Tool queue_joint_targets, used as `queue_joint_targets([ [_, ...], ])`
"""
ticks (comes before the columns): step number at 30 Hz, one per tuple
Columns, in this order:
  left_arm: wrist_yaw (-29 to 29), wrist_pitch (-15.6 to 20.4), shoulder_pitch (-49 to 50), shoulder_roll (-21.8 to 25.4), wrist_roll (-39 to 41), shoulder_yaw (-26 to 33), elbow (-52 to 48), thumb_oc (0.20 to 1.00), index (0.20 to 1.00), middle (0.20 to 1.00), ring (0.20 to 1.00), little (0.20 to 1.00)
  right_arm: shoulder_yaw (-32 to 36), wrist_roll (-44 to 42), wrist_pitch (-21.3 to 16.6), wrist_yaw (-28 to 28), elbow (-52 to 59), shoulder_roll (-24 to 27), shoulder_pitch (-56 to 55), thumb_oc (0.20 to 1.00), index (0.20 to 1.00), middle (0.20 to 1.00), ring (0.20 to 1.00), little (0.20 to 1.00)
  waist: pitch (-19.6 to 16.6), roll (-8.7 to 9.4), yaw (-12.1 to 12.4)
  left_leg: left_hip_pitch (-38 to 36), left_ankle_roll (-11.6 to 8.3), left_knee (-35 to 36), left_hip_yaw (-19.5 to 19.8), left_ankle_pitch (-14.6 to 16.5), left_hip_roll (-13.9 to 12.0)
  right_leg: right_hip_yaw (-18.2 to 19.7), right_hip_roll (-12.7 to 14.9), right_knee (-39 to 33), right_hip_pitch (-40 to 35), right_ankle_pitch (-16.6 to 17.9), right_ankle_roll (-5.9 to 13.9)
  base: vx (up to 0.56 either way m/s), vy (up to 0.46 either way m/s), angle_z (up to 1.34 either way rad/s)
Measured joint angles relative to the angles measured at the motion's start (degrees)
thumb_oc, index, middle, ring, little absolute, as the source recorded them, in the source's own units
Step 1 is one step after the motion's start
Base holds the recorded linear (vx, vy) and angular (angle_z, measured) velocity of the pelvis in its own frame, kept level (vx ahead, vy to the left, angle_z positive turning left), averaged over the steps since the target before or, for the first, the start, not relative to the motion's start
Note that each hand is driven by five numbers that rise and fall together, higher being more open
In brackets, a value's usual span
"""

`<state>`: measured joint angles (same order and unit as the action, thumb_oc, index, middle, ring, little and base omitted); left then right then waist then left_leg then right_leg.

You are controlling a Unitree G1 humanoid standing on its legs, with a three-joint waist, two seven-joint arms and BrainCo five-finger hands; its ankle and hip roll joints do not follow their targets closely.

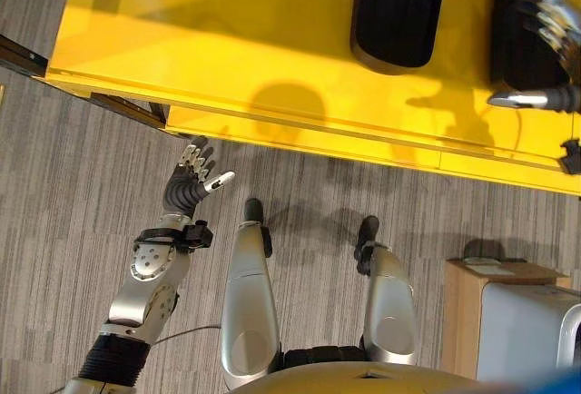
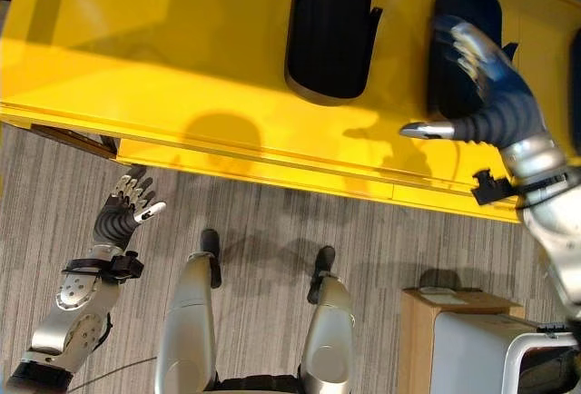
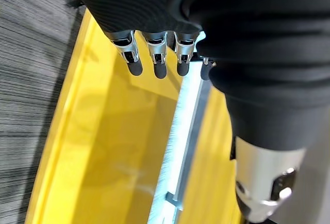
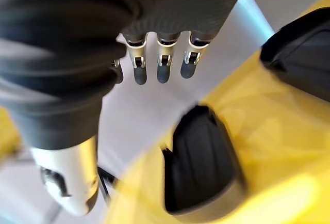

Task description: Move parts from the plastic box to the shelf.

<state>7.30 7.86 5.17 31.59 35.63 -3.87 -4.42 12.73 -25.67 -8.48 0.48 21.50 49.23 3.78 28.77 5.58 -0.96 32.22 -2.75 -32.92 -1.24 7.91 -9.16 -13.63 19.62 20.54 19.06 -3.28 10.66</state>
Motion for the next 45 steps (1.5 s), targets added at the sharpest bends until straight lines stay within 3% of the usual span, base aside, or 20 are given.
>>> queue_joint_targets([
  [3, -0.67, 0.0, 1.25, -0.78, -0.01, 0.21, 0.01, 1.0, 1.0, 1.0, 1.0, 1.0, -0.73, 0.0, 0.02, 0.4, 0.04, -3.39, -2.83, 1.0, 1.0, 1.0, 1.0, 1.0, -2.85, -0.95, -0.16, -0.91, -0.15, 1.59, 0.03, -0.21, -0.06, -0.71, -0.14, -1.39, -1.08, 0.09, -0.07, 0.06, -0.099, 0.06],
  [4, -0.73, 0.0, 1.98, -2.05, -0.01, 0.68, 0.06, 1.0, 1.0, 1.0, 1.0, 1.0, -1.99, -0.19, 0.01, 0.33, -0.15, -9.82, -3.5, 1.0, 1.0, 1.0, 1.0, 1.0, -4.1, -0.92, 0.01, -3.61, -0.8, 3.9, 0.02, -0.97, -0.18, -1.33, -0.54, -3.15, -3.68, 0.33, -0.3, 0.1, -0.139, 0.03],
  [5, -1.04, 0.07, 3.36, -3.3, -0.04, 0.4, 0.07, 1.0, 1.0, 1.0, 1.0, 1.0, -4.73, -0.61, 0.05, 1.21, 0.0, -11.68, -5.35, 1.0, 1.0, 1.0, 1.0, 1.0, -6.77, -1.92, 0.18, -5.53, -1.53, 5.5, -0.1, -1.26, -0.72, -1.49, -1.23, -4.04, -5.15, 0.25, -0.43, 0.08, -0.127, 0.0],
  [6, -1.07, 0.07, 3.48, -3.84, -0.04, 0.42, 0.16, 1.0, 1.0, 1.0, 1.0, 1.0, -4.74, -0.61, 0.04, 1.41, -0.11, -12.4, -5.72, 1.0, 1.0, 1.0, 1.0, 1.0, -7.15, -2.22, 0.16, -6.09, -1.78, 6.0, -0.11, -1.48, -0.85, -1.64, -1.46, -4.47, -5.74, 0.27, -0.41, 0.1, -0.114, -0.09],
  [7, -1.08, 0.05, 4.36, -5.21, -0.13, 0.55, 0.81, 1.0, 1.0, 1.0, 1.0, 1.0, -6.29, -1.33, -0.07, 1.34, -2.15, -18.67, -6.03, 1.0, 1.0, 1.0, 1.0, 1.0, -8.23, -2.17, -0.02, -9.27, -2.44, 8.59, -0.58, -2.56, -1.12, -1.81, -1.82, -6.05, -7.88, 0.63, -0.36, 0.04, -0.05, -0.09],
  [10, -2.42, 0.06, 6.08, -6.74, -0.25, 0.44, 1.47, 1.0, 1.0, 1.0, 1.0, 1.0, -8.84, -1.92, 0.65, 2.57, -2.85, -20.11, -9.9, 1.0, 1.0, 1.0, 1.0, 1.0, -11.48, -4.04, -0.49, -12.45, -3.52, 12.58, -1.44, -3.63, -2.58, -1.48, -3.61, -8.11, -9.61, 0.78, -0.62, 0.06, -0.072, -0.19],
  [12, -2.62, 0.09, 7.56, -7.54, -0.29, 2.45, 1.49, 1.0, 1.0, 1.0, 1.0, 1.0, -8.54, -1.65, 0.63, 2.89, -2.99, -21.16, -11.41, 1.0, 1.0, 1.0, 1.0, 1.0, -12.97, -4.29, -1.63, -14.79, -4.58, 16.22, -1.54, -5.41, -3.78, -1.5, -4.82, -8.92, -10.21, 0.74, -1.33, 0.08, -0.09, -0.14],
  [15, -3.36, 0.06, 8.49, -9.63, -0.47, 2.84, 1.93, 1.0, 1.0, 1.0, 1.0, 1.0, -9.02, -1.64, 1.12, 3.57, -6.25, -25.25, -12.8, 1.0, 1.0, 1.0, 1.0, 1.0, -15.23, -4.17, -1.47, -19.48, -5.47, 21.55, -2.95, -7.62, -4.73, -1.35, -6.24, -11.52, -13.05, 1.29, -1.96, 0.05, -0.055, -0.15],
  [21, -4.54, 0.1, 11.74, -12.96, -0.95, 3.21, 4.12, 1.0, 1.0, 1.0, 1.0, 1.0, -8.63, -1.62, 2.06, 4.14, -7.8, -25.91, -17.78, 1.0, 1.0, 1.0, 1.0, 1.0, -20.56, -7.12, -3.37, -25.53, -6.21, 30.31, -4.73, -11.08, -5.92, -1.13, -8.35, -14.79, -15.58, 1.83, -2.52, 0.04, -0.047, -0.1],
  [23, -4.67, 0.1, 12.49, -14.11, -1.41, 3.42, 4.23, 1.0, 1.0, 1.0, 1.0, 1.0, -8.72, -1.0, 2.35, 4.12, -9.36, -26.49, -17.72, 1.0, 1.0, 1.0, 1.0, 1.0, -21.01, -7.29, -2.67, -28.28, -6.34, 32.51, -6.32, -11.96, -6.43, 0.25, -9.3, -14.8, -16.18, 1.86, -2.64, 0.01, -0.06, -0.24],
  [34, -4.92, 0.12, 13.51, -15.77, -1.53, 3.53, 5.73, 1.0, 1.0, 1.0, 1.0, 1.0, -8.66, 0.14, 2.65, 4.31, -11.51, -24.5, -19.14, 1.0, 1.0, 1.0, 1.0, 1.0, -22.4, -9.43, -4.25, -31.18, -6.03, 34.08, -9.45, -12.76, -9.33, 3.08, -12.26, -12.36, -14.27, 0.5, -3.7, -0.04, -0.095, -0.18],
  [37, -5.02, 0.1, 13.28, -16.31, -1.51, 3.89, 5.89, 1.0, 1.0, 1.0, 1.0, 1.0, -6.38, 0.14, 2.59, 4.13, -11.56, -22.45, -18.67, 1.0, 1.0, 1.0, 1.0, 1.0, -21.51, -9.75, -3.88, -31.07, -5.51, 34.19, -9.28, -13.28, -10.87, 3.68, -13.22, -8.37, -12.32, -1.72, -5.09, -0.12, -0.204, -0.07],
  [39, -5.67, 0.36, 13.06, -17.16, -1.51, 3.32, 6.2, 1.0, 1.0, 1.0, 1.0, 1.0, -6.19, 0.12, 2.41, 4.14, -11.57, -20.7, -18.98, 1.0, 1.0, 1.0, 1.0, 1.0, -20.84, -10.42, -3.05, -26.98, -5.08, 31.28, -8.2, -15.54, -11.45, 3.29, -14.71, -1.81, -8.26, -4.34, -7.11, -0.16, -0.247, 0.42],
  [40, -5.97, 0.27, 11.43, -16.74, -1.49, 3.05, 7.01, 1.0, 1.0, 1.0, 1.0, 1.0, -5.23, 0.14, 2.4, 4.15, -11.55, -20.61, -19.41, 1.0, 1.0, 1.0, 1.0, 1.0, -19.79, -9.29, -3.35, -24.57, -5.48, 30.48, -6.98, -18.47, -11.36, 2.36, -14.52, -0.68, -7.61, -6.23, -8.64, -0.11, -0.197, 0.92],
  [41, -6.18, 0.0, 10.37, -17.16, -1.5, 1.98, 8.25, 1.0, 1.0, 1.0, 1.0, 1.0, -4.43, 0.13, 2.48, 3.89, -11.83, -21.48, -19.38, 1.0, 1.0, 1.0, 1.0, 1.0, -19.15, -9.0, -2.93, -23.48, -1.43, 31.81, -8.2, -22.48, -10.98, 0.71, -14.91, -0.92, -7.67, -6.61, -9.37, -0.08, -0.177, 0.98],
  [42, -6.38, -0.16, 10.02, -17.26, -1.51, 1.51, 8.44, 1.0, 1.0, 1.0, 1.0, 1.0, -4.4, 0.14, 2.46, 3.87, -11.81, -21.83, -19.28, 1.0, 1.0, 1.0, 1.0, 1.0, -18.63, -8.48, -2.99, -22.9, 0.64, 32.26, -9.57, -24.22, -10.85, 0.13, -14.35, -1.25, -7.53, -6.69, -9.81, -0.05, -0.143, 0.62],
  [43, -7.04, -0.23, 10.58, -17.4, -1.52, 1.19, 8.62, 1.0, 1.0, 1.0, 1.0, 1.0, -4.53, 0.16, 2.47, 4.0, -11.83, -22.83, -19.26, 1.0, 1.0, 1.0, 1.0, 1.0, -18.08, -7.32, -1.92, -23.42, 1.02, 31.64, -10.9, -22.92, -9.2, -0.41, -13.92, -2.0, -7.73, -6.54, -10.62, -0.03, -0.114, 0.36],
  [45, -7.29, -0.3, 10.54, -17.33, -1.53, 1.21, 8.88, 1.0, 1.0, 1.0, 1.0, 1.0, -4.33, 0.15, 2.33, 4.03, -11.37, -23.69, -19.1, 1.0, 1.0, 1.0, 1.0, 1.0, -18.05, -6.91, -2.33, -24.43, -0.33, 28.15, -10.53, -15.62, -3.95, -0.91, -12.9, -3.81, -8.31, -5.98, -10.41, -0.02, -0.052, 0.29],
])
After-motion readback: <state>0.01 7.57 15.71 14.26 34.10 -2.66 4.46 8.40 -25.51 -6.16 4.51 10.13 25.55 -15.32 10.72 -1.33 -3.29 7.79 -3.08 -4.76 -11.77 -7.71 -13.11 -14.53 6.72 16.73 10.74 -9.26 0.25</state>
